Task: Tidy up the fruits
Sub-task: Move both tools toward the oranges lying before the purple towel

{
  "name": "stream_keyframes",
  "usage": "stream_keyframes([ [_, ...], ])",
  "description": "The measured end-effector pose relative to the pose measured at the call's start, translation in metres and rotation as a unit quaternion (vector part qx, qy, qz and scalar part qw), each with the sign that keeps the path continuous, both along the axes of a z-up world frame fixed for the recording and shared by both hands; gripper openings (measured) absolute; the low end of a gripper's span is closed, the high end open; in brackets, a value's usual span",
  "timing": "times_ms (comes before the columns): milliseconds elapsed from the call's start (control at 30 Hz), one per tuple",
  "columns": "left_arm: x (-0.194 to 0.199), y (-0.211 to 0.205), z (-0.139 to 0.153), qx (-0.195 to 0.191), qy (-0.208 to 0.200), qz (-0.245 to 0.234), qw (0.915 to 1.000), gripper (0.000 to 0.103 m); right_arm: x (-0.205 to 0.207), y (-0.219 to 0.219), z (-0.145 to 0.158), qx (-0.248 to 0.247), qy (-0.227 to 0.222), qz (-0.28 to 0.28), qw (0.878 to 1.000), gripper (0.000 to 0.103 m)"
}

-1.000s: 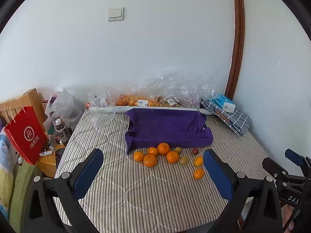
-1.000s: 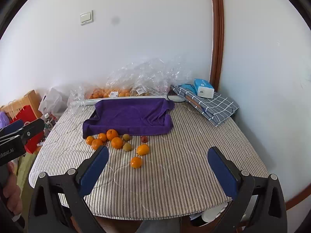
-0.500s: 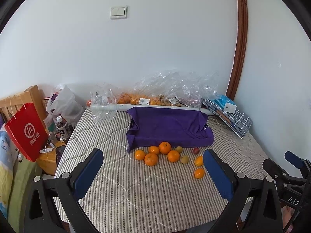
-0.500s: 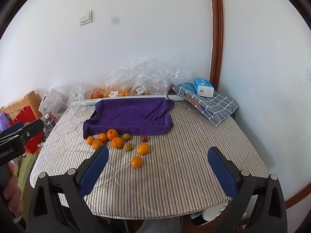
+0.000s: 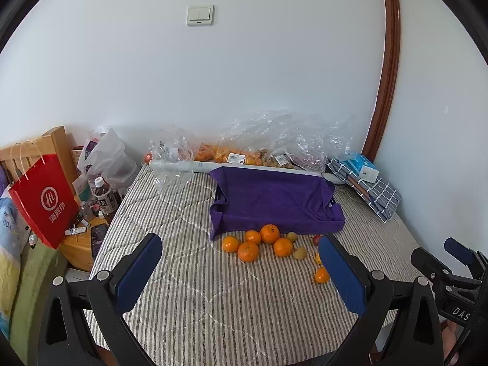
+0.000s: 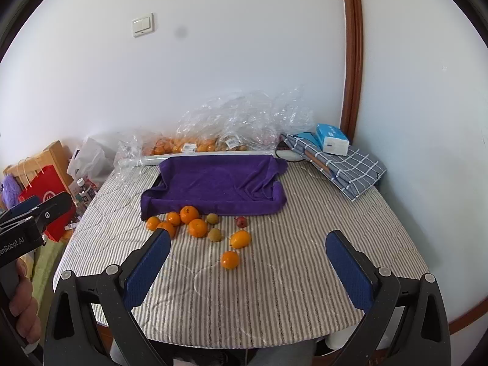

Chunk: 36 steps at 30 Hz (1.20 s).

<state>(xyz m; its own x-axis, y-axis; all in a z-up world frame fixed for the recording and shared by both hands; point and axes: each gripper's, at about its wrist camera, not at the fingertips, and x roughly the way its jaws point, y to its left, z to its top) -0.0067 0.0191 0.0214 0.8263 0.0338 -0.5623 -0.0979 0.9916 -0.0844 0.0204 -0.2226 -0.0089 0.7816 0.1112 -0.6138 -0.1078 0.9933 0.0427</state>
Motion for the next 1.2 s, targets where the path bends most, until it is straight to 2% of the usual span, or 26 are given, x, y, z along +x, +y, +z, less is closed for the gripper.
stream_keyframes([
  [233,0.006,0.006,-0.001,-0.008,-0.001,0.001,1.0000,0.103,0.005,0.008,0.000,-0.007,0.005,0.000,1.000,0.101],
  [567,0.013,0.005,-0.008,0.004,0.006,0.007,1.0000,0.103,0.010,0.009,0.000,-0.009,0.002,0.001,1.000,0.101],
  [700,0.017,0.005,-0.012,0.015,0.010,0.018,0.9997,0.103,0.016,0.008,-0.004,-0.003,0.012,0.005,1.000,0.101],
  [1200,0.036,0.011,-0.029,0.019,0.028,0.011,0.9994,0.103,0.034,0.015,-0.026,-0.008,0.037,0.004,0.999,0.101],
])
